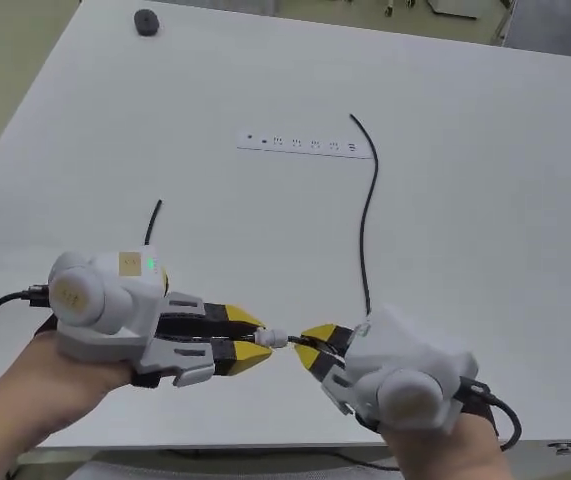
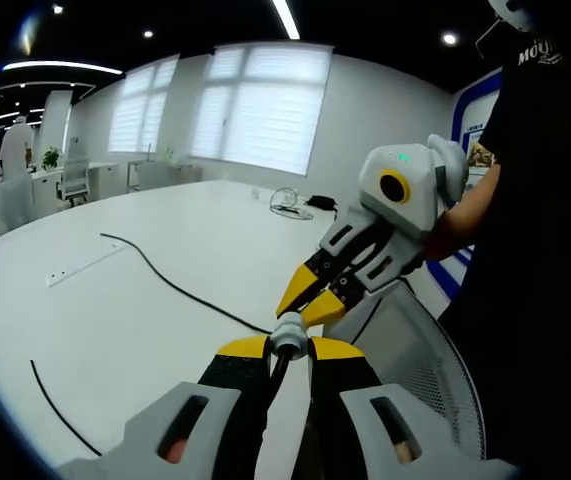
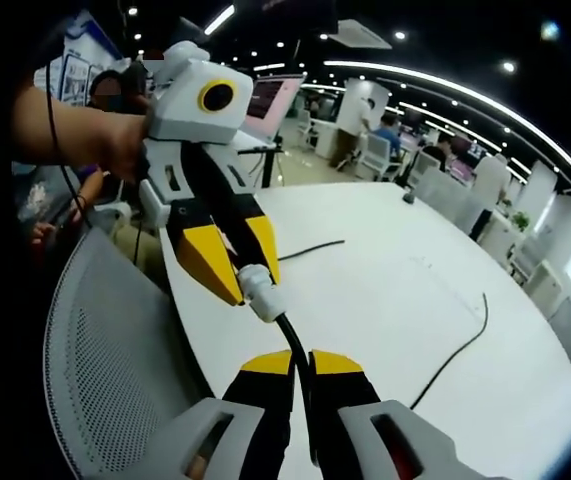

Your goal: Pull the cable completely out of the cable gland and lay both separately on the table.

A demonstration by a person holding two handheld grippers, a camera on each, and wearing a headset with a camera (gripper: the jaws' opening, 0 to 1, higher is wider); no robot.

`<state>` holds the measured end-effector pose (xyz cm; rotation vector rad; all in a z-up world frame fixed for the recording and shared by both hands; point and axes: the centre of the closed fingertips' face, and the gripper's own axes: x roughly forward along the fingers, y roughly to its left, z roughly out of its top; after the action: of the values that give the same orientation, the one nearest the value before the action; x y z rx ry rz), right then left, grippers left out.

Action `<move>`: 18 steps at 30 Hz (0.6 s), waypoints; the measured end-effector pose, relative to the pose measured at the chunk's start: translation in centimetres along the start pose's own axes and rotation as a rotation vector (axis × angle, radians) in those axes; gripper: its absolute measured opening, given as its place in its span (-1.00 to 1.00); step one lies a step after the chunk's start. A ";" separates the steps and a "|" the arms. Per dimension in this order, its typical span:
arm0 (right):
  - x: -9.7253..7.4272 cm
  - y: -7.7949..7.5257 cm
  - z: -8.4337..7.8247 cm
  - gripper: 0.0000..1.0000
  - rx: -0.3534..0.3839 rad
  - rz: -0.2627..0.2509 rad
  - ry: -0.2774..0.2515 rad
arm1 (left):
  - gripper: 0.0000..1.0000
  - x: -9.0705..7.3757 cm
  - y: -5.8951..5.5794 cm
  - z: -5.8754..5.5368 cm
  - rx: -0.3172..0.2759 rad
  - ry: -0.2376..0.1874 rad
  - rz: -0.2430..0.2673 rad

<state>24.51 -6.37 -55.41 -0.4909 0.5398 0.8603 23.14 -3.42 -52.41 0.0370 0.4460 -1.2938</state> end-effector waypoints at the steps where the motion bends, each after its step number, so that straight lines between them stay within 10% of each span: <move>1: 0.0 -0.1 -0.2 -1.00 0.013 -0.005 0.003 | -0.70 0.0 0.0 0.0 0.002 0.000 0.001; 18: 0.6 -2.8 -8.1 -1.00 0.272 -0.070 0.169 | -0.70 -0.3 -0.3 -0.3 -0.009 -0.004 0.008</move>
<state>25.16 -12.48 -61.38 -0.3326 0.7786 0.6696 22.68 -3.14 -52.48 0.0284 0.4480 -1.2840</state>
